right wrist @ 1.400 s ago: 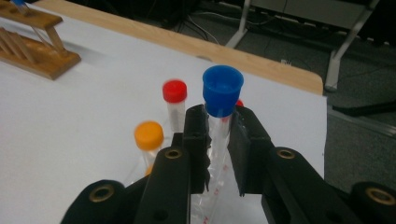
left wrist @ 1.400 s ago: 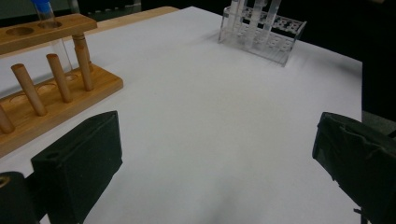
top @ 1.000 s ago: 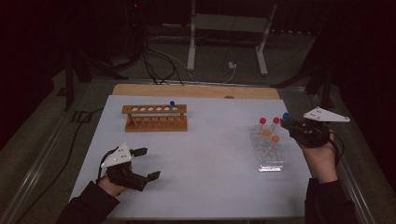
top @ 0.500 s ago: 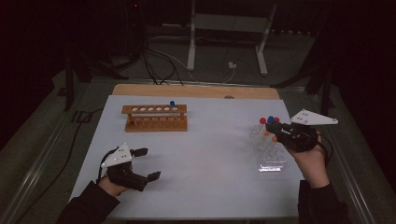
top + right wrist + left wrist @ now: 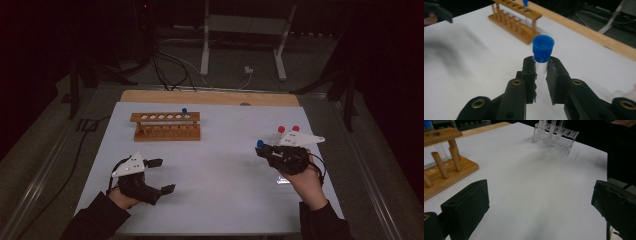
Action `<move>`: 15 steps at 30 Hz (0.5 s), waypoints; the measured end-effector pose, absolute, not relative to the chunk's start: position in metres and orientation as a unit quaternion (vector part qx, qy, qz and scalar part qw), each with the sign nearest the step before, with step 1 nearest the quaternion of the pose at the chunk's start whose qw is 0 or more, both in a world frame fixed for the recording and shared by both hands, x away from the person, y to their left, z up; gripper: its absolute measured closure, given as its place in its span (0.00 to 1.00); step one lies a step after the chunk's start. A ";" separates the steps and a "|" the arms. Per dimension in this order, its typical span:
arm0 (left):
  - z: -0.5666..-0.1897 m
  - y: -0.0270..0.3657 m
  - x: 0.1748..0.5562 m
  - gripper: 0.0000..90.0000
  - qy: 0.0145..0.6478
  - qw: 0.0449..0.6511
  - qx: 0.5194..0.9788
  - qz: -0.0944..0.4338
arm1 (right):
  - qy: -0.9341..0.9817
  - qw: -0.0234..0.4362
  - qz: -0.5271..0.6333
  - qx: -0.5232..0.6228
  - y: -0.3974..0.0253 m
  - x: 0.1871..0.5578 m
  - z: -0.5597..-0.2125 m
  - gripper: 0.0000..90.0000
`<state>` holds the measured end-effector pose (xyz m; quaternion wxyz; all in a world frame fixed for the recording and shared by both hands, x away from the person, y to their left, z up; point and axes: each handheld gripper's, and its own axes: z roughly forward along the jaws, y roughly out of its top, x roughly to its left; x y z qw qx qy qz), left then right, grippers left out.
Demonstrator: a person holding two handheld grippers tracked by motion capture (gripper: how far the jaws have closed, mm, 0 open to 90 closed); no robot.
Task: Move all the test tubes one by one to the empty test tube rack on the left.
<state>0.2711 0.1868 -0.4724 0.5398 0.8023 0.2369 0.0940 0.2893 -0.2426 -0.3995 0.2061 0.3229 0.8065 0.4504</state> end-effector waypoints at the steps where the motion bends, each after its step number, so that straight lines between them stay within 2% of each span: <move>1: -0.473 0.185 0.272 0.03 0.236 0.538 0.804 0.092 | 0.809 0.204 0.448 0.321 -0.239 0.289 -0.402 0.86; 15: -0.449 0.154 0.284 0.03 0.195 0.539 0.817 0.066 | 0.838 0.168 0.433 0.288 -0.196 0.282 -0.429 0.86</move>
